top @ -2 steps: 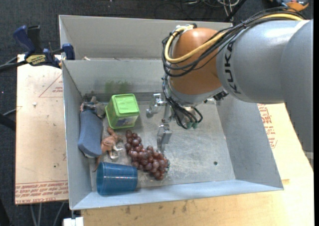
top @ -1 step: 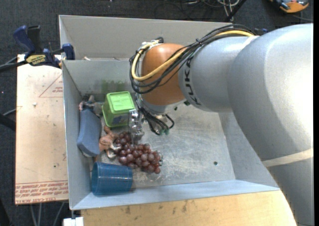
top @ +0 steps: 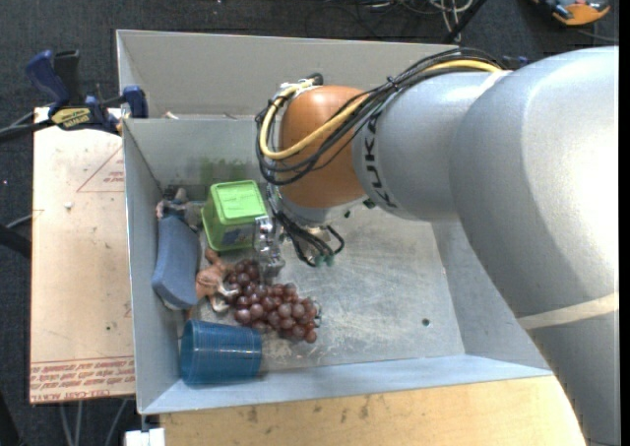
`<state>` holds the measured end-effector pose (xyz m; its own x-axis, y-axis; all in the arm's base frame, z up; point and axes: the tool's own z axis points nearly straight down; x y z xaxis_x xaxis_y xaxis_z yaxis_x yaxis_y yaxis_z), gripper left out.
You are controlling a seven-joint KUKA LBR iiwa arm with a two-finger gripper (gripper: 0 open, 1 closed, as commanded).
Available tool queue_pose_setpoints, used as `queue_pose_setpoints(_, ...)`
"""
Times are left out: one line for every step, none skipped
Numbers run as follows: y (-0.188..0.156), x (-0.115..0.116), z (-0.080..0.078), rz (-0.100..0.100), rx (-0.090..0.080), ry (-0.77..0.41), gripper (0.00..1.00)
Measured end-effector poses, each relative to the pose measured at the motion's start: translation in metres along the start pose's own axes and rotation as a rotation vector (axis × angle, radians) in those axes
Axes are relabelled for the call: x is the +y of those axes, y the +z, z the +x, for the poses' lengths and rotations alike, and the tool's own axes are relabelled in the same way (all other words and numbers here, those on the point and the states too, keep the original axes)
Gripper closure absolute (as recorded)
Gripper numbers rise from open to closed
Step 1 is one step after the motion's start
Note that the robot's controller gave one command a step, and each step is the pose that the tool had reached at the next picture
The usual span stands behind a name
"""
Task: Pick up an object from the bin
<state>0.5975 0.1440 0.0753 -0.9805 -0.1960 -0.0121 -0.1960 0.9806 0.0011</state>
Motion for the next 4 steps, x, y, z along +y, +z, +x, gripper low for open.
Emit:
queue_pose_setpoints(-0.023,0.007,0.013,0.002,0.012,0.074,1.0)
queue_pose_setpoints(-0.024,0.044,0.065,0.001,-0.005,0.158,0.0)
queue_pose_setpoints(-0.022,0.044,0.068,0.003,0.008,0.157,1.0)
queue_pose_setpoints(-0.022,0.044,0.068,0.003,0.008,0.157,1.0)
